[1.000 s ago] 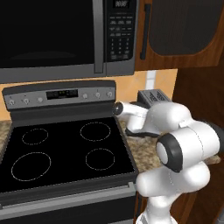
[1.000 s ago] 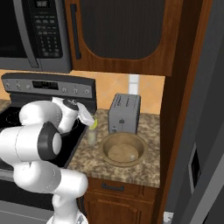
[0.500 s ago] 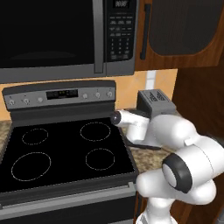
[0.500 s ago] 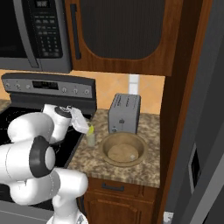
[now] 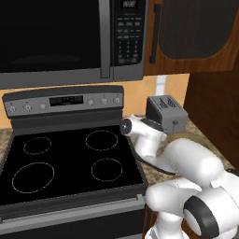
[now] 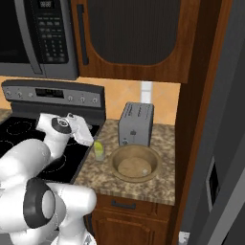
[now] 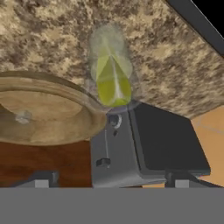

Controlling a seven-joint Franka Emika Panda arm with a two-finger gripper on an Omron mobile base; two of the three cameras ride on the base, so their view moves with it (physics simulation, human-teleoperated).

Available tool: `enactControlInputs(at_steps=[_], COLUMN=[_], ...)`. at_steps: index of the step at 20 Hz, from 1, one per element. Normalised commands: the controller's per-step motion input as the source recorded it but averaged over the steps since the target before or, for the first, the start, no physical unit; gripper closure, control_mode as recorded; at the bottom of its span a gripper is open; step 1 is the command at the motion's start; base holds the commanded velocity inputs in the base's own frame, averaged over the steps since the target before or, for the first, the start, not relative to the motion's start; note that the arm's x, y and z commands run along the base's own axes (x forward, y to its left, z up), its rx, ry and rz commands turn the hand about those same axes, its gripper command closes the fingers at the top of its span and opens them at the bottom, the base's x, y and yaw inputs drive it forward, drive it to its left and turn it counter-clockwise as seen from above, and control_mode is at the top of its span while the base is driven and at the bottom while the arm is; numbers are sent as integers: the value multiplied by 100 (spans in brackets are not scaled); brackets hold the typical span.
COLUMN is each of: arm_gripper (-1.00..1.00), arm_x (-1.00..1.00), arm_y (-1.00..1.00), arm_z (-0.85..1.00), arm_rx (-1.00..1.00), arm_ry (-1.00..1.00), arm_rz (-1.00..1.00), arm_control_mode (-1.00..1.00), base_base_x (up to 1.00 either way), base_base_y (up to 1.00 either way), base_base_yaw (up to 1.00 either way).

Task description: Grab a lemon wedge from the fridge and one ice cube from the ice bowl, and put them in the glass of lemonade.

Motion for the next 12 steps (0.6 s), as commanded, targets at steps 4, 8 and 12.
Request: enactControlInputs(at_steps=[4, 8, 12], arm_gripper=[-100, -100, -100], arm_x=[-100, -90, -71], arm_y=[76, 96, 100], arm_z=[67, 100, 88], arm_rx=[-1, 0, 0], arm_ry=[-28, -31, -24], arm_rz=[0, 0, 0], arm_control_mode=[-100, -100, -100], base_base_x=[0, 0, 0], base_base_y=[0, 0, 0], base_base_yaw=[0, 0, 0])
